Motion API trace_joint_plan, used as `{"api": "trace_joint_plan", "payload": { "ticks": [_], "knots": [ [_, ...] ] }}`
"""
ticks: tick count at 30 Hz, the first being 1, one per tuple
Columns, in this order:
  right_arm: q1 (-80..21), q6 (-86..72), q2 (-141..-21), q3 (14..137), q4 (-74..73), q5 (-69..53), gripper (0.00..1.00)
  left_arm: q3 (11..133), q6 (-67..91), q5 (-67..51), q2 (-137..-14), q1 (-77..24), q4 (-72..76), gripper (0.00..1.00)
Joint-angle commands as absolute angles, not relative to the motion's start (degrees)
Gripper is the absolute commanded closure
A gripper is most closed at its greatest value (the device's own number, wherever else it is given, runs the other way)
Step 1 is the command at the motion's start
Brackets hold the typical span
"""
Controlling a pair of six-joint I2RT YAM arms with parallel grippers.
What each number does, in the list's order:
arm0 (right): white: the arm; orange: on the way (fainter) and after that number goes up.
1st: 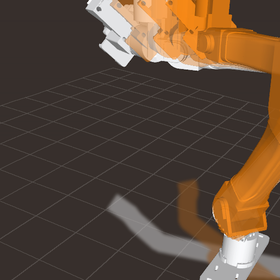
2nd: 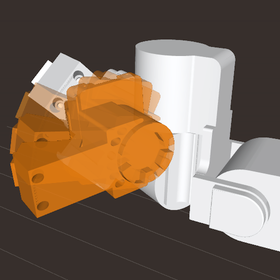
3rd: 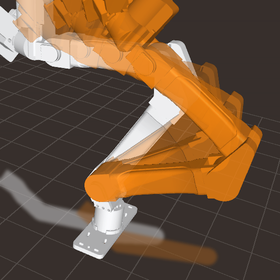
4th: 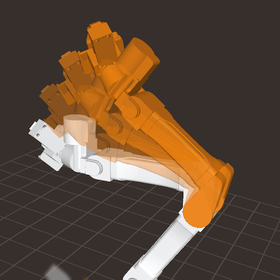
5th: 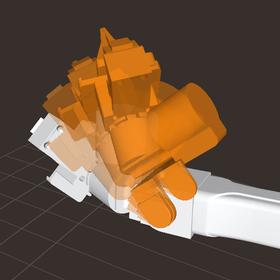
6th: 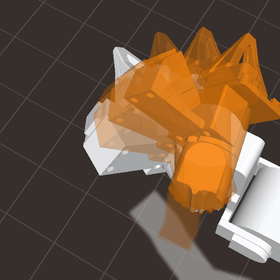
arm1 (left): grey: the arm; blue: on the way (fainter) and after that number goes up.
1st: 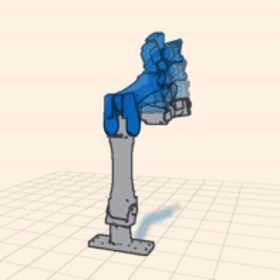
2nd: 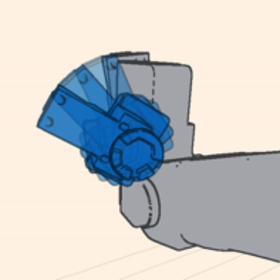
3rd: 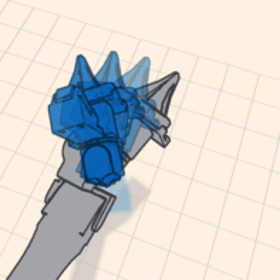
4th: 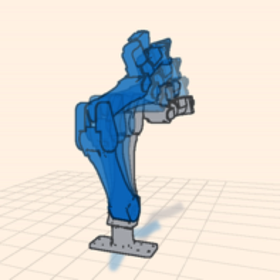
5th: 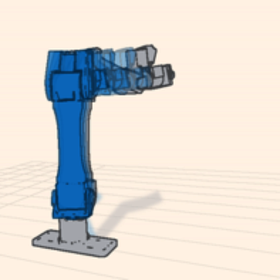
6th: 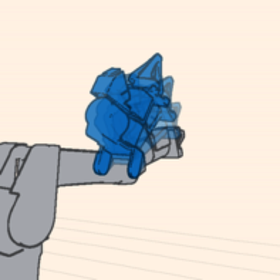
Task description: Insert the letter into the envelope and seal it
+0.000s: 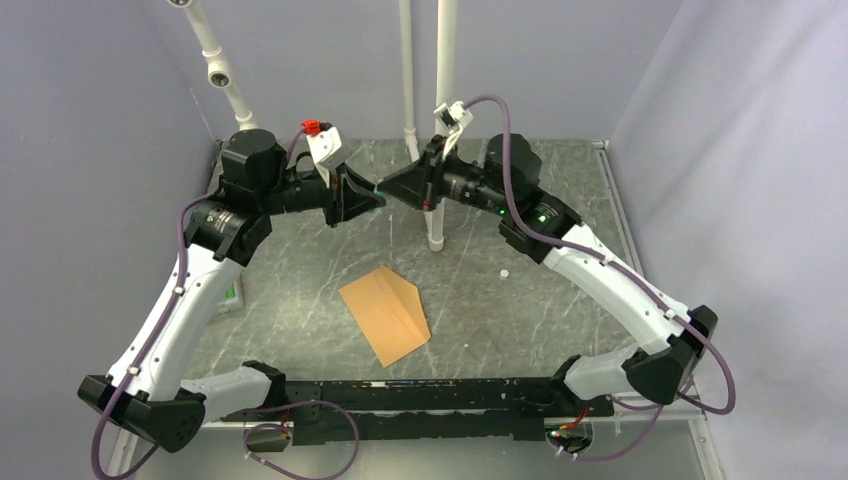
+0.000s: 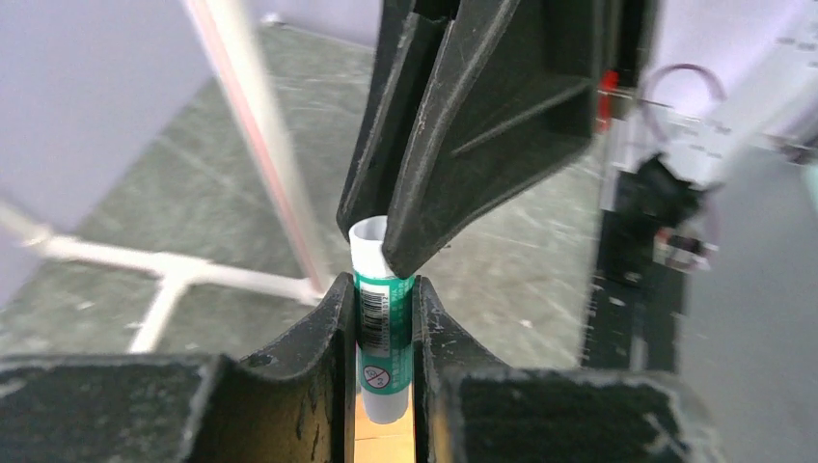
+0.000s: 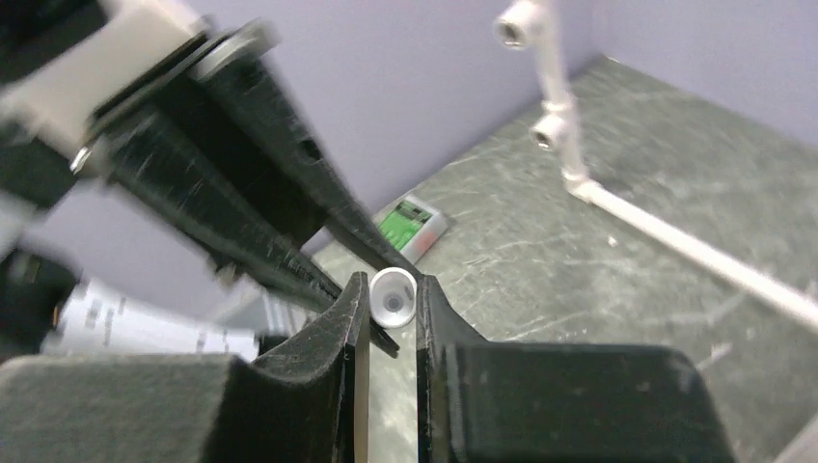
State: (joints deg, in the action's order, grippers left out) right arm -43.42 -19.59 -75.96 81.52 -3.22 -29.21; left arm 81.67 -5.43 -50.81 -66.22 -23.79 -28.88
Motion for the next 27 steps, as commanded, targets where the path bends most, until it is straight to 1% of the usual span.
{"api": "trace_joint_plan", "payload": {
  "ticks": [1,5,7,8,9,11,12,13,16,18,19,21,24,27],
  "knots": [
    [-48.6,-37.1,-79.6,90.0,-5.8,3.1,1.0,78.9,-6.4,-41.9,-66.3,-25.4,-23.4,0.98],
    [-48.9,-39.3,-83.9,99.7,-15.3,11.8,1.0,77.6,-4.9,-40.3,-66.1,-25.4,-19.6,0.97],
    [-49.0,-38.8,-84.3,101.6,-16.4,11.4,1.0,77.0,-4.7,-39.5,-65.8,-25.4,-18.9,0.98],
    [-48.9,-38.0,-83.7,100.5,-15.0,10.3,1.0,76.9,-4.7,-39.5,-65.7,-25.4,-19.1,0.97],
    [-48.9,-36.5,-82.6,98.5,-12.2,8.0,0.88,77.0,-4.7,-40.0,-65.7,-25.4,-19.5,0.97],
    [-48.8,-31.8,-79.1,91.3,-5.8,3.3,0.6,77.4,-4.7,-42.0,-65.7,-25.4,-20.9,0.98],
    [-48.8,-29.1,-77.1,87.9,-1.9,-0.1,0.49,77.5,-4.6,-43.8,-65.7,-25.4,-21.5,0.98],
    [-48.8,-26.5,-74.7,84.3,1.8,-3.2,0.4,77.8,-4.6,-45.5,-65.5,-25.4,-22.2,0.97],
    [-48.7,-18.8,-68.3,76.0,10.0,-13.9,0.21,78.6,-4.3,-51.2,-65.6,-25.3,-24.0,0.98],
    [-48.5,-14.6,-65.3,73.6,11.0,-19.6,0.17,79.4,-3.9,-54.4,-66.0,-25.3,-25.1,0.97],
    [-48.4,-13.5,-64.6,73.8,10.0,-21.6,0.17,79.6,-3.5,-55.2,-66.2,-25.3,-25.3,0.98],
    [-48.1,-13.7,-65.1,77.7,3.0,-22.2,0.17,79.5,-2.7,-54.8,-66.1,-25.3,-24.9,0.98],
    [-47.9,-18.2,-68.8,85.5,-8.6,-13.5,0.19,78.5,-1.9,-52.5,-65.2,-25.3,-23.1,0.98],
    [-47.6,-25.1,-73.8,93.5,-20.3,-4.5,0.27,77.2,-1.8,-48.6,-64.2,-25.3,-21.2,0.98]
  ]
}}
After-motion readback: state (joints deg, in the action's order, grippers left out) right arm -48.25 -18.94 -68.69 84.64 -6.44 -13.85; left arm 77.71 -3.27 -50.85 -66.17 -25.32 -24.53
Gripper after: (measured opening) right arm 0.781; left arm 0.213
